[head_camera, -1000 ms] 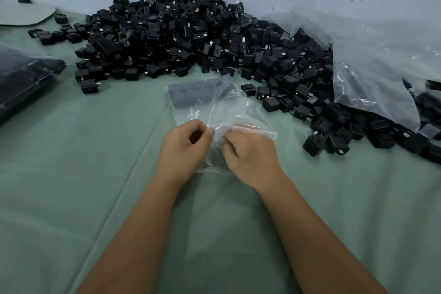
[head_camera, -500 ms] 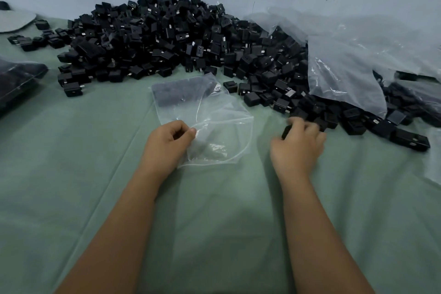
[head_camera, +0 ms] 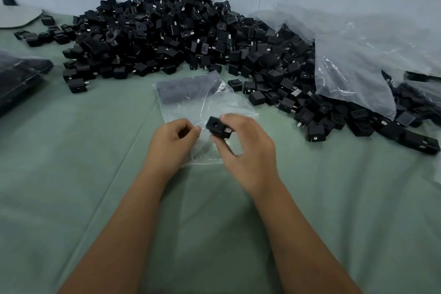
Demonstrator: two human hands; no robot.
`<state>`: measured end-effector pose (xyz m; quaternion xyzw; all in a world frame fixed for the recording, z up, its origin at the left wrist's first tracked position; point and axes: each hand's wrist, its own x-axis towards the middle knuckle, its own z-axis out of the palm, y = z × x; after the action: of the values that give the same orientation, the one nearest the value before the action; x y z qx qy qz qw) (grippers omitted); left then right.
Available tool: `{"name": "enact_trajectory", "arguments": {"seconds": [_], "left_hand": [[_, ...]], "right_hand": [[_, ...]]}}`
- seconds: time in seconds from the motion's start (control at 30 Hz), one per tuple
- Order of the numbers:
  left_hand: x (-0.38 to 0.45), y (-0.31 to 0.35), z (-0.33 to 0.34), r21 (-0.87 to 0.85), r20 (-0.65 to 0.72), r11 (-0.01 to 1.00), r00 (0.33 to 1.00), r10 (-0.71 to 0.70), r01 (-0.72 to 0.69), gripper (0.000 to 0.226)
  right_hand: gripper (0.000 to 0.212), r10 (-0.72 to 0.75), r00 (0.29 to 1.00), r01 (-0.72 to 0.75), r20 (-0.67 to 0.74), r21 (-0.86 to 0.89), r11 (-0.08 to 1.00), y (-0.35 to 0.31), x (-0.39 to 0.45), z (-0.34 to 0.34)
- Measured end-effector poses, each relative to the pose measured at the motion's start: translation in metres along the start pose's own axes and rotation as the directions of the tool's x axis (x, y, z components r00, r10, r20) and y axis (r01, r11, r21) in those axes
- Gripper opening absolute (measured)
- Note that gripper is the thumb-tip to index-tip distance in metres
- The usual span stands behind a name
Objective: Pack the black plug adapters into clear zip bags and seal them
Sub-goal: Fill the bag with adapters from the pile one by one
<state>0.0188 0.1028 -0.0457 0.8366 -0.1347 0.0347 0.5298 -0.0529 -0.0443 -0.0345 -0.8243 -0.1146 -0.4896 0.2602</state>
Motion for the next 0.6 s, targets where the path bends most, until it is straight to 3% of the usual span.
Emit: {"name": "enact_trajectory", "arguments": {"seconds": [0.07, 0.17, 0.27, 0.37, 0.5, 0.6], "left_hand": [[-0.001, 0.002, -0.001, -0.032, -0.029, 0.999, 0.999, 0.019, -0.020, 0.027], [-0.003, 0.004, -0.001, -0.057, -0.141, 0.998, 0.989, 0.034, -0.042, 0.027], [-0.005, 0.006, -0.002, -0.063, -0.218, 0.997, 0.975, 0.035, -0.050, 0.026], [-0.007, 0.010, -0.003, -0.118, -0.206, 0.991, 0.978, 0.042, -0.068, 0.023], [-0.011, 0.016, -0.007, -0.325, 0.002, 0.932, 0.985, 0.173, -0.163, 0.019], [-0.010, 0.017, -0.010, -0.455, -0.106, 0.877, 0.988, 0.116, -0.152, 0.035]], "right_hand": [[0.018, -0.082, 0.992, 0.093, 0.093, -0.117, 0.989, -0.003, 0.000, 0.006], [0.021, 0.009, 0.963, 0.065, 0.271, -0.262, 0.963, -0.002, -0.002, 0.010], [0.028, 0.110, 0.897, -0.051, 0.428, -0.147, 0.988, -0.001, -0.006, 0.010], [0.026, 0.103, 0.882, -0.101, 0.460, -0.028, 0.994, -0.002, -0.010, 0.011], [0.030, 0.149, 0.855, -0.124, 0.497, -0.083, 0.989, -0.003, -0.008, 0.014], [0.029, 0.224, 0.841, -0.210, 0.492, -0.085, 0.974, -0.002, -0.007, 0.012]]}}
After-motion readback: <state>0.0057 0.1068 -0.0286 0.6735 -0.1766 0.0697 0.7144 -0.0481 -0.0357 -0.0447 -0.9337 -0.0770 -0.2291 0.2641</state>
